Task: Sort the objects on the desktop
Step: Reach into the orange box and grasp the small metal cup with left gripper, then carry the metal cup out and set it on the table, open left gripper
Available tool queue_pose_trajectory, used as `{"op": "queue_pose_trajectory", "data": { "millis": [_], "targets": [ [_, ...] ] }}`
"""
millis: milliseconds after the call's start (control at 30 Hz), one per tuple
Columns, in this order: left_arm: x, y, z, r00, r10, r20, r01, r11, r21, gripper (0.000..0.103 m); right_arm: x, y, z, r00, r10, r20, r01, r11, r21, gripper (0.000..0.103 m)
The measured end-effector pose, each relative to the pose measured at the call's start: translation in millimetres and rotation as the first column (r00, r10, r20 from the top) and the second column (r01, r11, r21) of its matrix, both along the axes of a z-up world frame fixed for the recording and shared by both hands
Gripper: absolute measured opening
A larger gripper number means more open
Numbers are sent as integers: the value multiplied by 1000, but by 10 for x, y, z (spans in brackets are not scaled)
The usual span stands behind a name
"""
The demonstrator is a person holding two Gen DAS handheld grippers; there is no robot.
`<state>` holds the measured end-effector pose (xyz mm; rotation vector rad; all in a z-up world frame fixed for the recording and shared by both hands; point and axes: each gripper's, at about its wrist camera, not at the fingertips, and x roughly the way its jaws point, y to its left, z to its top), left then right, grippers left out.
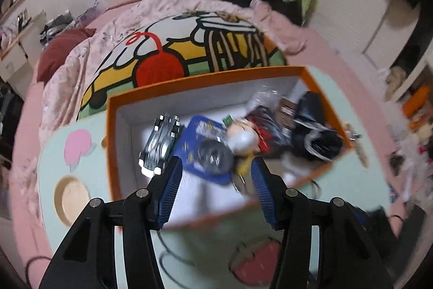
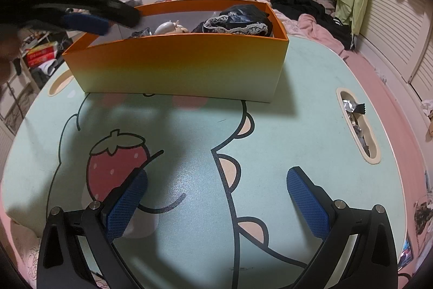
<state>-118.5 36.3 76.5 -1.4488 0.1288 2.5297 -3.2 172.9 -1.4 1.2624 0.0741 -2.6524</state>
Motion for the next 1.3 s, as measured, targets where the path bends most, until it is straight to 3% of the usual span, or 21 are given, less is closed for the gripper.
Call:
{"op": "queue_pose_trajectory", "data": {
  "millis": [100, 167, 200, 267, 400, 533, 633, 800, 900, 933, 967, 1000, 1033, 1100, 1200, 1233, 1267, 1300],
  "targets": [
    [-171, 53, -164, 999, 0, 49, 3, 999, -54, 52, 4, 5, -4, 1000, 0, 0, 0, 1000, 0, 103],
    [-208, 29, -285, 998, 8, 70, -3, 998, -62, 38, 7, 8, -6, 1000, 0, 0, 0, 1000, 0, 103],
    [-204, 2, -296, 999, 19, 37, -17, 998, -60, 29, 8, 10, -7, 1000, 0, -1, 0, 1000, -1, 103],
    [-203, -69, -301, 999, 36, 9, -35, 999, -41, 29, 10, 14, -9, 1000, 0, -1, 0, 1000, -2, 103],
    [-2, -324, -127, 994, 57, -90, -51, 996, 67, 29, 15, 19, -11, 1000, 0, 0, 0, 1000, -1, 103],
    [519, -565, 231, 971, 73, -229, -40, 988, 148, 29, 17, 28, -9, 1000, 0, -1, 0, 1000, -1, 103],
    [979, -608, 257, 958, 46, -282, -5, 989, 146, 29, 18, 33, -7, 1000, 0, -1, 0, 1000, -1, 103],
    [1132, -563, -234, 974, 51, -219, -30, 995, 95, 29, 14, 48, -8, 1000, 1, -1, -1, 1000, -1, 103],
    [986, -525, -550, 990, 52, -128, -35, 991, 130, 31, 10, 56, -9, 1000, 1, -1, -1, 1000, -2, 103],
    [962, -508, -630, 994, 57, -97, -43, 990, 136, 38, 9, 59, -9, 1000, 1, -1, -1, 1000, -2, 103],
    [1019, -485, -622, 989, 54, -138, -36, 990, 134, 46, 8, 61, -10, 1000, 0, 0, 0, 1000, -1, 103],
    [1057, -463, -617, 986, 64, -153, -48, 993, 104, 74, 7, 64, -9, 1000, 1, -2, -1, 1000, -1, 103],
    [1105, -453, -626, 984, 71, -164, -57, 995, 86, 89, 7, 75, -13, 1000, 0, 0, 0, 1000, -3, 103],
    [1251, -455, -658, 978, 72, -196, -60, 996, 69, 89, 8, 88, -20, 1000, 0, -1, 0, 1000, -1, 103],
    [1412, -492, -783, 982, 47, -182, -40, 998, 45, 89, 13, 120, -27, 1000, 0, -2, 0, 1000, -4, 103],
    [1428, -483, -876, 985, 44, -164, -42, 999, 19, 97, 14, 129, -29, 1000, 0, -2, 0, 1000, -4, 103],
    [1463, -426, -925, 979, 43, -198, -51, 998, -39, 102, 23, 113, -4, 1000, -3, -6, 3, 1000, -8, 103],
    [1488, -397, -984, 979, 36, -200, -43, 999, -31, 103, 30, 118, -6, 1000, -2, -6, 2, 1000, -15, 103]
  ]
}}
